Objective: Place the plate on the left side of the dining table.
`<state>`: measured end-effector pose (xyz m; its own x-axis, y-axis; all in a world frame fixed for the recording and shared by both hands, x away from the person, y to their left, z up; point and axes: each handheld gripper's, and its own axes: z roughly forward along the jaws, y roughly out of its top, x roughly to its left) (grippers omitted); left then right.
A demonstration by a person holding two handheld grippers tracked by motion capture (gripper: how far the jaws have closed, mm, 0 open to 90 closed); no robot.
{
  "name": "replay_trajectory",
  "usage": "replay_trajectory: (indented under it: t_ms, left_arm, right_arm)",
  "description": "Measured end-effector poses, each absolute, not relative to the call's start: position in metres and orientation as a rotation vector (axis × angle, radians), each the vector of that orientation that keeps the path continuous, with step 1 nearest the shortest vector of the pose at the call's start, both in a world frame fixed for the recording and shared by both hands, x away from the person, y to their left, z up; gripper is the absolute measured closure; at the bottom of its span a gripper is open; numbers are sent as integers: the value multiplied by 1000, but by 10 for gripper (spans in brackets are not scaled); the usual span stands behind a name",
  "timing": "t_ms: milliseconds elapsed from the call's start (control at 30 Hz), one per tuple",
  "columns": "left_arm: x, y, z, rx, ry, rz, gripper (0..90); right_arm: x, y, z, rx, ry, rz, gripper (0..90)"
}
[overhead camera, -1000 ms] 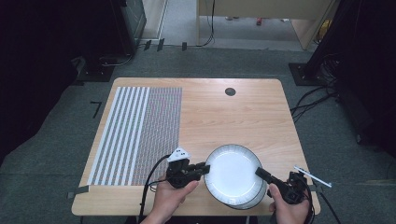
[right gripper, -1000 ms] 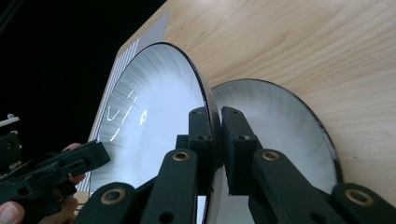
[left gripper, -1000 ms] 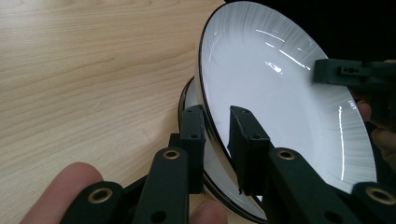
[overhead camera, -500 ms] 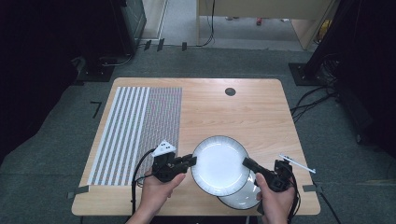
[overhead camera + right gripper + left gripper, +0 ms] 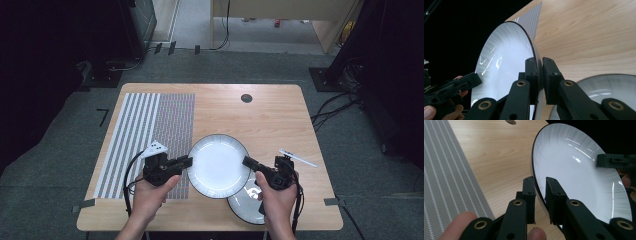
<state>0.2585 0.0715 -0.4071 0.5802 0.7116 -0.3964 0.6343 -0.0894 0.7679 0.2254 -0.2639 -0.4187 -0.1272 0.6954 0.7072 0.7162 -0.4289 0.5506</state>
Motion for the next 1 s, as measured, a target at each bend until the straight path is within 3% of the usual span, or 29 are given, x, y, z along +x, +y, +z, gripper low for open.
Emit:
replay_trajectory:
  t_ms: [1000]
  left_arm:
    - [295, 177, -394, 1607, 1300, 204, 835]
  right_arm:
    - [309, -153, -395, -1909, -1792, -1597, 837]
